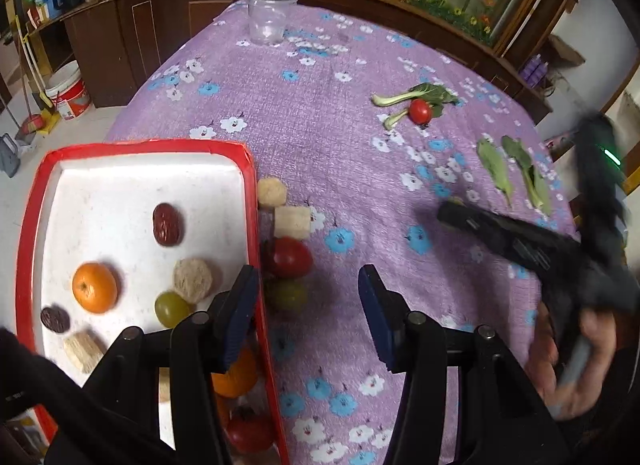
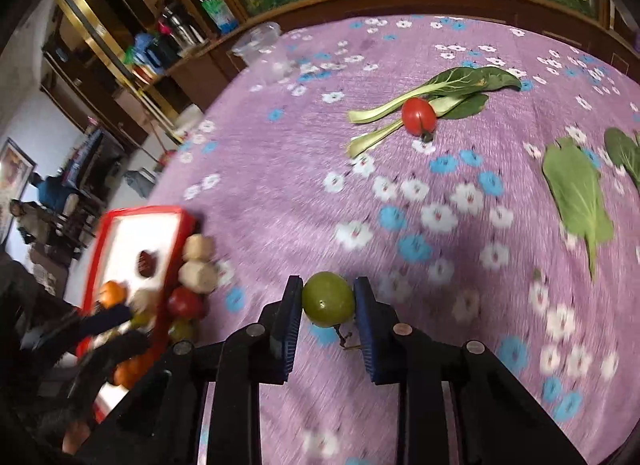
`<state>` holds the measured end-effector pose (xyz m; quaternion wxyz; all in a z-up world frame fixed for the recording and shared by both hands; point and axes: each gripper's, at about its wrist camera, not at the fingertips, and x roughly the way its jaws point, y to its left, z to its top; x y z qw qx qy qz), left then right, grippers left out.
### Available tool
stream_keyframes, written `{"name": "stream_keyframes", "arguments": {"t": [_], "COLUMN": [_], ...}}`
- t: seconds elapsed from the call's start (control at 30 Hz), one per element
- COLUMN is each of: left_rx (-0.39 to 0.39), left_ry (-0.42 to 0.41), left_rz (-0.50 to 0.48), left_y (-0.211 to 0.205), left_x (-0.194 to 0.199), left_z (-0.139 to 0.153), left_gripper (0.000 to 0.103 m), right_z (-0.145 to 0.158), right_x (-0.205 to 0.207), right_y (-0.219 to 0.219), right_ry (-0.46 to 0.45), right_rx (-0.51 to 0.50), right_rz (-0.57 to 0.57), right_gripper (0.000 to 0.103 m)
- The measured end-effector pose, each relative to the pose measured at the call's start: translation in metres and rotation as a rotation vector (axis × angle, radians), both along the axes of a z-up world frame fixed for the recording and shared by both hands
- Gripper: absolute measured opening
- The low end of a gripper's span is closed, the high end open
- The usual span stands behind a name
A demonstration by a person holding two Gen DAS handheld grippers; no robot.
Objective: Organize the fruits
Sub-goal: 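Grasp the white chunk with the left tool while the right tool holds the grape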
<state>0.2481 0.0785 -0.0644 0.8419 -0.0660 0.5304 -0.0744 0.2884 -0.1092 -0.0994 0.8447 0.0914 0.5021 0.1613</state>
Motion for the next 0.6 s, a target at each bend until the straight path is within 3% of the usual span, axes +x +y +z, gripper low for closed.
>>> {"name": "stream_keyframes", "arguments": {"t": [0.27,0.6], "left_rx": [0.051,0.198], "left_ry": [0.076,0.144], "left_rz": [-0.018,-0.032], "left_y": [-0.013,-0.032], "left_x": [0.042,0.061], "left_z": [-0.007,-0.028], "left_gripper": [0.042,0.041], "right_z": [0.005,0.009], "right_x": [-0.013,-0.019], "right_y": [-0.015,-0.015], "right_ry": [-0.034,-0.046], "right_rx": [0.026,0.044], "right_rz": [-0.008,0.002], "right_gripper": [0.026,0.026]}}
